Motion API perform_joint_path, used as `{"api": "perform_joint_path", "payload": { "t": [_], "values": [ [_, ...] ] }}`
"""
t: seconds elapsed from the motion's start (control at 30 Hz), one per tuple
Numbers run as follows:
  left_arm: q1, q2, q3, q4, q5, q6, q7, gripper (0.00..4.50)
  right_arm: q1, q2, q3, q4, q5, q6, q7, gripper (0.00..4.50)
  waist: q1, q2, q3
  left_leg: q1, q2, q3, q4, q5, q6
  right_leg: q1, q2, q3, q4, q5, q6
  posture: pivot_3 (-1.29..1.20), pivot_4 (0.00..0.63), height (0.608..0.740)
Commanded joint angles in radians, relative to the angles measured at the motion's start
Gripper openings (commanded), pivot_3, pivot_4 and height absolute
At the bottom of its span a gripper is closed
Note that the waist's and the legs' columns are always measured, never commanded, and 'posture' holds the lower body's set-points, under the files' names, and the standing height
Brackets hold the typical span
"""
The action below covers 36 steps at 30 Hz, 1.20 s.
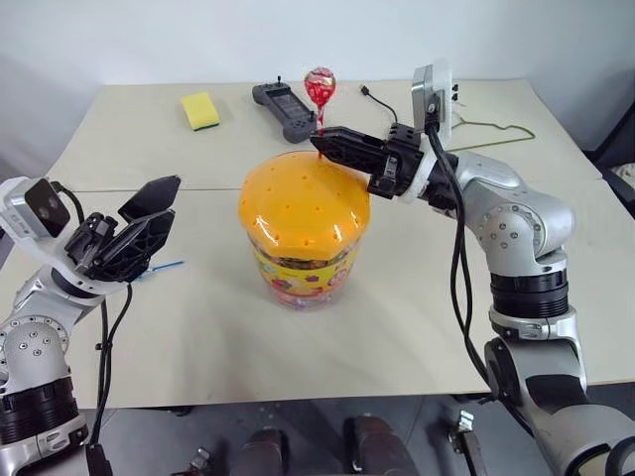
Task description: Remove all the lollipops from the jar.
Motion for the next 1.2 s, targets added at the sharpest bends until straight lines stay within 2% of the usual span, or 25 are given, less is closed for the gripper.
{"api": "perform_joint_path", "payload": {
  "t": [0.03, 0.13, 0.17, 0.2, 0.23, 0.27, 0.3, 0.4, 0.5, 0.6, 0.7, 0.77, 0.93, 0.97, 1.03, 1.2],
  "values": [
    [-0.006, 0.020, -0.004, -0.016, -0.014, 0.007, -0.032, 4.25, -0.057, -0.007, -0.105, 0.018, 0.039, -0.063, 0.013, 0.02, 0.001, 0.000, 0.000, 0.000, 0.000, 0.000, 0.000, 0.000, 0.000, 0.000, 0.000, 0.000, 0.000, 0.000, 0.000, 0.00, 0.150, 0.740],
    [0.021, 0.093, -0.043, -0.063, -0.009, 0.062, -0.117, 4.25, -0.088, -0.095, -0.175, 0.062, 0.069, -0.028, 0.058, 0.02, 0.001, 0.000, 0.000, 0.000, 0.000, 0.000, 0.000, 0.000, 0.000, 0.000, -0.001, -0.002, 0.000, 0.000, 0.000, 0.00, 0.150, 0.740],
    [0.032, 0.126, -0.056, -0.074, 0.009, 0.064, -0.156, 4.25, -0.067, -0.193, -0.166, 0.052, 0.062, 0.021, 0.125, 0.02, 0.004, 0.000, 0.000, 0.000, 0.000, 0.000, -0.001, 0.000, 0.000, 0.000, -0.001, -0.002, 0.000, 0.000, 0.000, 0.00, 0.150, 0.740],
    [0.057, 0.174, -0.072, -0.088, 0.042, 0.060, -0.214, 4.25, -0.011, -0.365, -0.125, 0.041, 0.027, 0.098, 0.228, 0.02, 0.011, 0.000, 0.000, 0.000, 0.000, -0.001, -0.001, 0.000, 0.000, 0.001, -0.002, -0.002, 0.000, 0.000, 0.000, 0.00, 0.150, 0.740],
    [0.076, 0.208, -0.083, -0.096, 0.067, 0.053, -0.259, 4.25, 0.030, -0.486, -0.093, 0.033, 0.003, 0.150, 0.302, 0.02, 0.025, 0.000, 0.000, -0.001, -0.002, -0.002, -0.002, 0.000, 0.001, 0.001, -0.003, -0.004, -0.002, 0.000, 0.000, 0.00, 0.150, 0.740],
    [0.102, 0.246, -0.094, -0.110, 0.084, 0.058, -0.297, 4.25, 0.085, -0.640, -0.028, 0.025, -0.051, 0.204, 0.363, 0.02, 0.033, 0.000, 0.000, -0.002, -0.002, -0.003, -0.003, -0.001, 0.002, 0.002, -0.004, -0.005, -0.007, 0.000, 0.000, 0.00, 0.150, 0.740],
    [0.128, 0.271, -0.107, -0.124, 0.109, 0.043, -0.335, 4.25, 0.138, -0.739, -0.009, 0.028, -0.089, 0.224, 0.377, 0.02, 0.040, 0.002, 0.001, -0.002, -0.002, -0.004, -0.004, -0.002, 0.003, 0.003, -0.004, -0.005, -0.010, 0.000, 0.000, 0.00, 0.150, 0.740],
    [0.149, 0.278, -0.122, -0.130, 0.138, 0.007, -0.360, 4.25, 0.222, -0.840, -0.036, 0.024, -0.103, 0.282, 0.341, 0.02, 0.032, 0.004, 0.002, -0.002, -0.005, -0.001, -0.006, -0.005, 0.008, 0.003, -0.007, -0.005, -0.012, 0.000, 0.000, 0.00, 0.150, 0.740],
    [0.108, 0.222, -0.163, -0.087, 0.242, -0.107, -0.331, 4.25, 0.454, -0.951, -0.048, -0.032, -0.218, 0.214, 0.331, 0.02, 0.028, 0.004, 0.002, -0.003, -0.004, 0.003, -0.005, -0.005, 0.008, 0.003, -0.007, -0.008, -0.013, 0.001, 0.001, 0.00, 0.150, 0.740],
    [0.094, 0.182, -0.190, -0.090, 0.279, -0.163, -0.339, 4.25, 0.657, -0.993, -0.076, -0.059, -0.303, 0.124, 0.309, 0.02, 0.031, 0.005, 0.002, -0.002, -0.003, 0.003, -0.002, -0.004, 0.007, 0.002, -0.007, -0.011, -0.012, 0.001, 0.001, 0.00, 0.150, 0.740],
    [0.096, 0.165, -0.212, -0.105, 0.280, -0.168, -0.355, 4.25, 0.786, -0.965, -0.113, -0.033, -0.356, 0.046, 0.271, 0.02, 0.031, 0.005, 0.002, -0.001, -0.003, 0.005, 0.001, -0.003, 0.008, 0.003, -0.007, -0.011, -0.010, 0.001, 0.001, 0.00, 0.150, 0.740],
    [0.102, 0.170, -0.219, -0.108, 0.284, -0.168, -0.366, 4.25, 0.838, -0.961, -0.111, -0.010, -0.406, -0.042, 0.261, 0.02, 0.030, 0.005, 0.002, 0.000, -0.003, 0.007, 0.002, -0.002, 0.008, 0.004, -0.007, -0.010, -0.009, 0.001, 0.000, 0.00, 0.150, 0.740],
    [0.098, 0.187, -0.222, -0.094, 0.288, -0.160, -0.386, 4.25, 0.833, -0.885, -0.118, 0.068, -0.427, -0.070, 0.204, 0.02, 0.032, 0.005, 0.002, 0.003, -0.003, 0.008, 0.001, -0.002, 0.008, 0.005, -0.006, -0.006, -0.009, 0.002, 0.000, 0.00, 0.150, 0.740],
    [0.095, 0.188, -0.222, -0.092, 0.287, -0.159, -0.386, 4.25, 0.836, -0.868, -0.127, 0.075, -0.422, -0.084, 0.207, 0.48, 0.032, 0.005, 0.002, 0.003, -0.003, 0.008, 0.000, -0.002, 0.008, 0.005, -0.006, -0.006, -0.009, 0.002, 0.000, 0.00, 0.150, 0.740],
    [0.095, 0.190, -0.222, -0.092, 0.288, -0.157, -0.383, 4.25, 0.845, -0.844, -0.146, 0.079, -0.412, -0.097, 0.211, 0.98, 0.033, 0.005, 0.002, 0.003, -0.003, 0.008, -0.001, -0.002, 0.008, 0.004, -0.007, -0.006, -0.009, 0.002, 0.001, 0.00, 0.150, 0.740],
    [0.109, 0.199, -0.211, -0.082, 0.305, -0.148, -0.347, 4.25, 0.891, -0.816, -0.210, 0.070, -0.396, -0.172, 0.251, 2.63, 0.034, 0.005, 0.002, 0.003, -0.003, 0.008, -0.001, -0.002, 0.008, 0.005, -0.007, -0.007, -0.010, 0.002, 0.001, 0.00, 0.150, 0.740]
  ]
}}
